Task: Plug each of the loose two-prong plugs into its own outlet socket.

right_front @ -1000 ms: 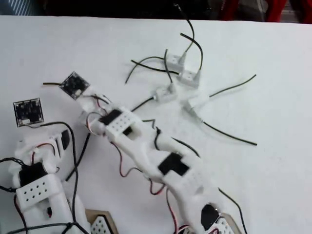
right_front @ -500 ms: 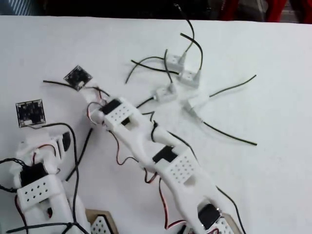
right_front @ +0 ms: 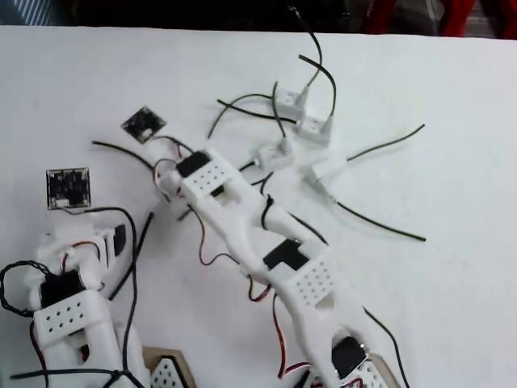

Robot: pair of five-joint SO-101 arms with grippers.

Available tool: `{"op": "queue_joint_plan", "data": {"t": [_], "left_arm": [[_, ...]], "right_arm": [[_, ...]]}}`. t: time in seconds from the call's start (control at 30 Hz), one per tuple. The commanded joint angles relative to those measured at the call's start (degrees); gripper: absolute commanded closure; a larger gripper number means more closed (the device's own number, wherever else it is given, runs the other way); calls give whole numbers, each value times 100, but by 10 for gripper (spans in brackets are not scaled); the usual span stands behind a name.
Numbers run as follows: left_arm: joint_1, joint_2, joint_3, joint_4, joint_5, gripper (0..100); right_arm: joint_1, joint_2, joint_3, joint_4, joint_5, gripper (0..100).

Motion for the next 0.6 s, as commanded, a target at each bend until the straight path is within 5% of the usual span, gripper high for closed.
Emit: {"op": "queue_joint_plan", "data": {"t": [0.0, 0.33, 0.57], "left_arm": [[66, -127, -18, -114, -35, 695], [66, -127, -9, -123, -35, 695], [66, -127, -9, -123, -35, 695]], "right_arm": [[242, -734, -44, 892, 26, 981], [435, -1499, -35, 3064, 35, 981], [418, -1455, 44, 2642, 26, 911]]}}
